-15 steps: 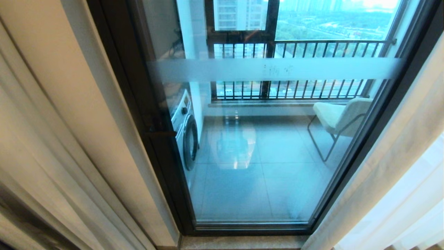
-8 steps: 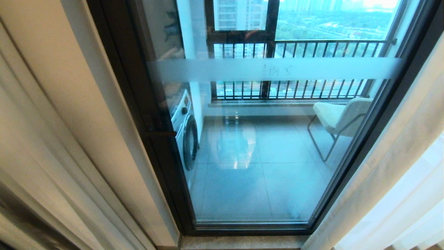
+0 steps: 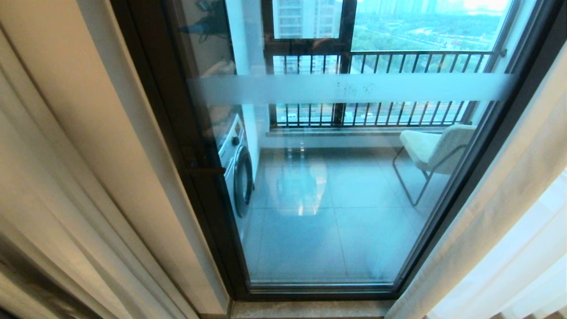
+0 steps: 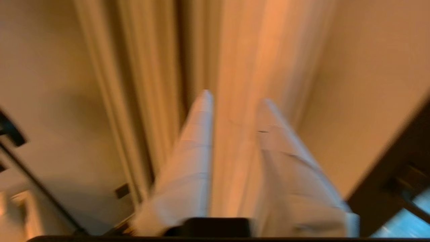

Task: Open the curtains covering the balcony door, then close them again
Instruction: Close the inner curtains on both sides

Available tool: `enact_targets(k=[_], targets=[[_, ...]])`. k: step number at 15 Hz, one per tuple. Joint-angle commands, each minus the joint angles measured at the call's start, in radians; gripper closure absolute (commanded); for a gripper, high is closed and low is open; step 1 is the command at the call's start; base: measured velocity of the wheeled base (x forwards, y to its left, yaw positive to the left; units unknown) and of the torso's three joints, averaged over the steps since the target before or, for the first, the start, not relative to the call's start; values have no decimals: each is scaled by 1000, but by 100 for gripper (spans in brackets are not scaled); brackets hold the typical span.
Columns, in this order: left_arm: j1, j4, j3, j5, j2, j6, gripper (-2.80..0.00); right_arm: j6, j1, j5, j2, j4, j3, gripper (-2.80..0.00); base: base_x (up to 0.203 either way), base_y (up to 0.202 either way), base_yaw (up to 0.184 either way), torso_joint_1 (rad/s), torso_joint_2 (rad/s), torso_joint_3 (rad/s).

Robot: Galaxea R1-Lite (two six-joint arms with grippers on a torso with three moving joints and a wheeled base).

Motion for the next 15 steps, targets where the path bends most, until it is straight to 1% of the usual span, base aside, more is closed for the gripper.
enact_targets(k=[1, 4, 5, 6, 7, 8, 11, 13, 15], targets=[[3, -6, -38, 65, 86, -1, -280, -1, 0, 1, 0, 0, 0, 0, 0, 0, 0, 0, 0, 0], [2, -21, -42, 173, 141, -10, -280, -1, 0, 1, 0, 0, 0, 0, 0, 0, 0, 0, 0, 0], [1, -21, -49, 207, 161, -21, -280, -1, 0, 1, 0, 0, 0, 0, 0, 0, 0, 0, 0, 0], [1, -21, -55, 227, 183, -38, -280, -1, 0, 1, 0, 0, 0, 0, 0, 0, 0, 0, 0, 0], [1, -22, -65, 236, 202, -62, -280, -1, 0, 1, 0, 0, 0, 0, 0, 0, 0, 0, 0, 0], [1, -21, -83, 241, 231, -100, -280, -1, 0, 1, 0, 0, 0, 0, 0, 0, 0, 0, 0, 0], [0, -16, -158, 272, 344, -186, -280, -1, 0, 1, 0, 0, 0, 0, 0, 0, 0, 0, 0, 0], [-3, -12, -209, 274, 417, -217, -280, -1, 0, 1, 0, 0, 0, 0, 0, 0, 0, 0, 0, 0], [-1, -11, -257, 271, 478, -228, -280, -1, 0, 1, 2, 0, 0, 0, 0, 0, 0, 0, 0, 0]])
